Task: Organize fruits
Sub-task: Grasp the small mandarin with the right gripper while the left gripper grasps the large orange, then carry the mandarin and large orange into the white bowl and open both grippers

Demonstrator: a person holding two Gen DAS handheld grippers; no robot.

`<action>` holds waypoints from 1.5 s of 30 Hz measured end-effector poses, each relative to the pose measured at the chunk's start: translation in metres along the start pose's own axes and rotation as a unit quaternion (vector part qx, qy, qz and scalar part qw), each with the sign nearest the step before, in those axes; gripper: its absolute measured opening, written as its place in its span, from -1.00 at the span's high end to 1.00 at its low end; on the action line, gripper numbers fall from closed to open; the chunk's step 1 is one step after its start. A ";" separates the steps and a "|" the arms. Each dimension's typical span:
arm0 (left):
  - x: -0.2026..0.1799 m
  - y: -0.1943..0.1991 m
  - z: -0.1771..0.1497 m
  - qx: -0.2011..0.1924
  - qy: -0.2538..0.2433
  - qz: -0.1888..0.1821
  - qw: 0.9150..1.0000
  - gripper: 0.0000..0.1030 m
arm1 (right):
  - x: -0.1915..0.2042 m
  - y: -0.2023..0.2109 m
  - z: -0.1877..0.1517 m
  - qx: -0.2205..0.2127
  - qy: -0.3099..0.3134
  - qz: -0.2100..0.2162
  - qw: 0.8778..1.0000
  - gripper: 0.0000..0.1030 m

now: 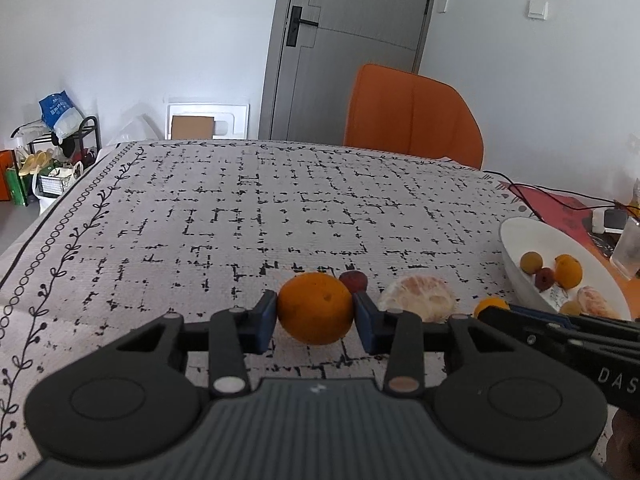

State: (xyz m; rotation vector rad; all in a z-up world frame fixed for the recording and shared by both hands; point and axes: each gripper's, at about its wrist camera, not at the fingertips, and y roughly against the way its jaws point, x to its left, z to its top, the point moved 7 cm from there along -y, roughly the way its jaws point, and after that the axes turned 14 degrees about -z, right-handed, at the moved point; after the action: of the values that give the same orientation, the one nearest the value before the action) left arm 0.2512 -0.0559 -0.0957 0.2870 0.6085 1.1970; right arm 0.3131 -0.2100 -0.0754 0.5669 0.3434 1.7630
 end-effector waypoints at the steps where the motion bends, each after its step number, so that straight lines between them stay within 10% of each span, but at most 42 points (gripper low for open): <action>1: -0.001 0.002 0.000 -0.002 0.000 0.000 1.000 0.22 | 0.001 0.002 0.000 -0.002 0.000 0.001 1.000 0.58; 45: -0.114 -0.008 -0.003 -0.006 -0.071 -0.072 0.995 0.22 | -0.117 0.062 -0.006 -0.048 -0.075 -0.098 0.991 0.55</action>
State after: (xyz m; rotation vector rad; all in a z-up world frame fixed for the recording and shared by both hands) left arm 0.2293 -0.1647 -0.0700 0.3100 0.4901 1.0316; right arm 0.2813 -0.3385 -0.0718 0.5728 0.2024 1.5289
